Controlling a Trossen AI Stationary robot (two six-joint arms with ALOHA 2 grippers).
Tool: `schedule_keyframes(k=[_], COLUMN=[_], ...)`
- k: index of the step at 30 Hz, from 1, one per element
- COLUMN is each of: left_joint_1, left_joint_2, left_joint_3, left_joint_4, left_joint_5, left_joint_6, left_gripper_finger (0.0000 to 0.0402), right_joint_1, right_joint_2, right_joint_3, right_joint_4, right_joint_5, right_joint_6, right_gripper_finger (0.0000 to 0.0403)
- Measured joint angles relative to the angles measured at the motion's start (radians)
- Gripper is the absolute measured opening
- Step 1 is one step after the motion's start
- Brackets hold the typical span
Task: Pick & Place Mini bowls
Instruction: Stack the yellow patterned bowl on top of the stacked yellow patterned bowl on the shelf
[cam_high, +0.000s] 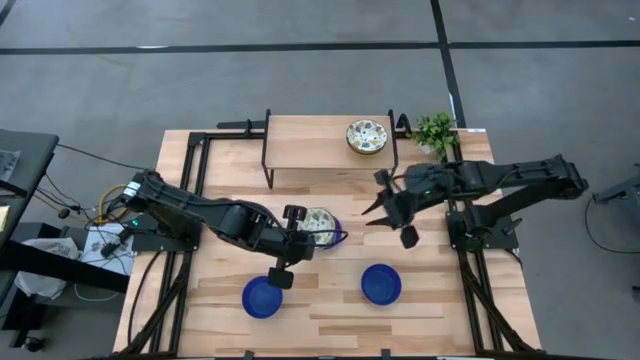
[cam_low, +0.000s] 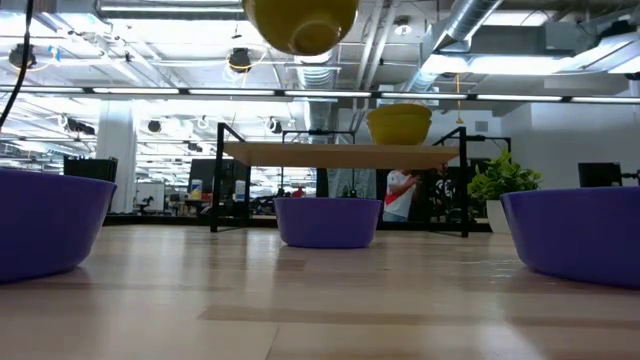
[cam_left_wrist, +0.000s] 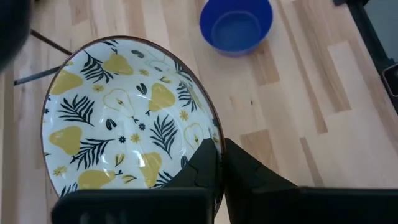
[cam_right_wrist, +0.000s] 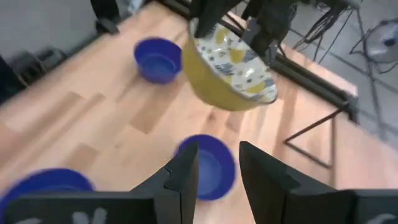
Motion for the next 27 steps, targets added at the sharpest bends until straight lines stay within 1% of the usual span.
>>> schedule_keyframes(k=[3,6,13,19,23,25,27], left_joint_1=[-0.024,-0.051,-0.089,-0.092,-0.094,-0.097,-0.098], left_joint_2=[-0.002,-0.003,-0.002,-0.002,-0.001,-0.001,-0.001], left_joint_3=[0.000,0.000,-0.001,-0.001,-0.001,-0.001,-0.001], left_joint_4=[-0.022,-0.063,-0.137,-0.149,-0.154,-0.155,-0.154], left_joint_5=[-0.002,-0.002,-0.013,-0.030,-0.031,-0.030,-0.029], left_joint_6=[0.003,0.048,0.073,0.074,0.118,0.142,0.155], left_gripper_finger=[0.0007,0.0007,0.0007,0.0007,0.0007,0.0007,0.0007], right_joint_1=[0.014,0.018,0.034,0.071,0.092,0.099,0.109], right_joint_2=[0.075,0.143,0.266,0.364,0.423,0.450,0.471], right_joint_3=[0.061,0.125,0.258,0.350,0.397,0.418,0.435], right_joint_4=[-0.048,-0.082,-0.107,-0.150,-0.183,-0.205,-0.220], right_joint_5=[0.043,0.044,0.039,0.038,0.044,0.071,0.128], right_joint_6=[-0.098,-0.176,-0.291,-0.390,-0.447,-0.463,-0.492], right_gripper_finger=[0.0107,0.0107,0.0107,0.0107,0.0107,0.0107,0.0107])
